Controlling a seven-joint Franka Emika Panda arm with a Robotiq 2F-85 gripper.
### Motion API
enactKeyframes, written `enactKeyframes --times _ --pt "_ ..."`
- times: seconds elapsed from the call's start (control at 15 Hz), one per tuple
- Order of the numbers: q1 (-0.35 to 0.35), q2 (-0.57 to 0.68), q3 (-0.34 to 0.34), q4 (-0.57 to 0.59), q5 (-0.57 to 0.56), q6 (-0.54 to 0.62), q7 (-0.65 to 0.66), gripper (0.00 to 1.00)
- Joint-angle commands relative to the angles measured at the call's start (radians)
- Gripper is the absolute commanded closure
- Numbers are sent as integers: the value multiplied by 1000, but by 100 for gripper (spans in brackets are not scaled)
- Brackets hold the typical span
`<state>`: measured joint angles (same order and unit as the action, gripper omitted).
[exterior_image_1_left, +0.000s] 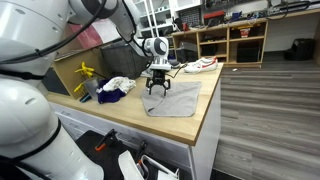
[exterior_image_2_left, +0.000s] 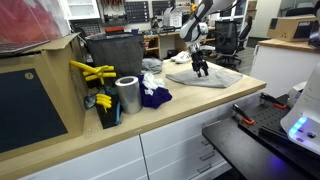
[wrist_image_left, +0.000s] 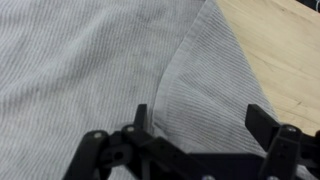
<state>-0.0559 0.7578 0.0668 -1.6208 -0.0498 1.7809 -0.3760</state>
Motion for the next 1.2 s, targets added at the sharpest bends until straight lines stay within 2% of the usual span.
enactKeyframes --times 0.0,0.13,0.6,0.73,1.13 --pt "7 12 7 36 -35 7 -45 25" --pt "5 12 10 37 -32 13 -53 34" --pt "5 -6 19 -13 -24 40 -64 88" --pt "6 -16 27 -28 -20 42 -68 100" --pt "0 -41 45 -36 -3 33 -74 100"
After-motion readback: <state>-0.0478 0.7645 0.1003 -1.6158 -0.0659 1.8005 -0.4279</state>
